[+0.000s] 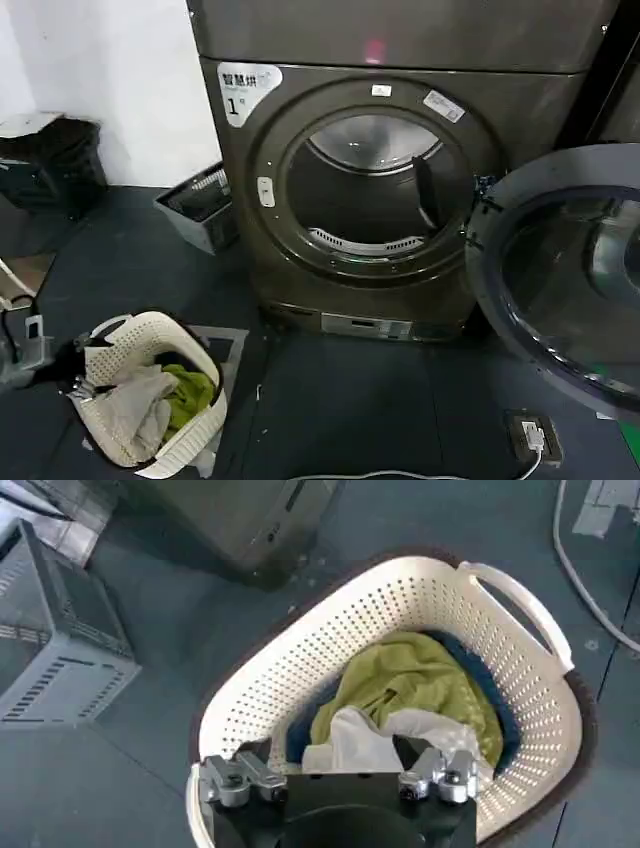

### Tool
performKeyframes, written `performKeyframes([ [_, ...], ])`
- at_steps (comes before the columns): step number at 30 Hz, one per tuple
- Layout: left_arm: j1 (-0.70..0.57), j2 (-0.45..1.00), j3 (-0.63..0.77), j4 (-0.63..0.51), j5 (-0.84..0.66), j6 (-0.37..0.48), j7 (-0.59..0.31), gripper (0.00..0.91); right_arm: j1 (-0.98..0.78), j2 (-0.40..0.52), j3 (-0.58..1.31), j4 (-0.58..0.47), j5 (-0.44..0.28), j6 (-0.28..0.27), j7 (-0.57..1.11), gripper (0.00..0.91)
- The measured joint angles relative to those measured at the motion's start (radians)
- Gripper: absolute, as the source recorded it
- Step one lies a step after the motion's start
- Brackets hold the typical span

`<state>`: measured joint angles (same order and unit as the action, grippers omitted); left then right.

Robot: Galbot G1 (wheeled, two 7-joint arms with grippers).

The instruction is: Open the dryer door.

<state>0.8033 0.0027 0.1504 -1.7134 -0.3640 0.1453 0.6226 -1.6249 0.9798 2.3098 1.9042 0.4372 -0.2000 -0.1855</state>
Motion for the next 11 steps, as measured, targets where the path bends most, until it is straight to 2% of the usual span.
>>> performKeyframes([
  [11,0.002,-0.011,0.001,0.018,0.016,-0.023,-0.001,0.907,0.012,0.004,-0.001,0.016,-0.081,0.0,0.01,0.907],
])
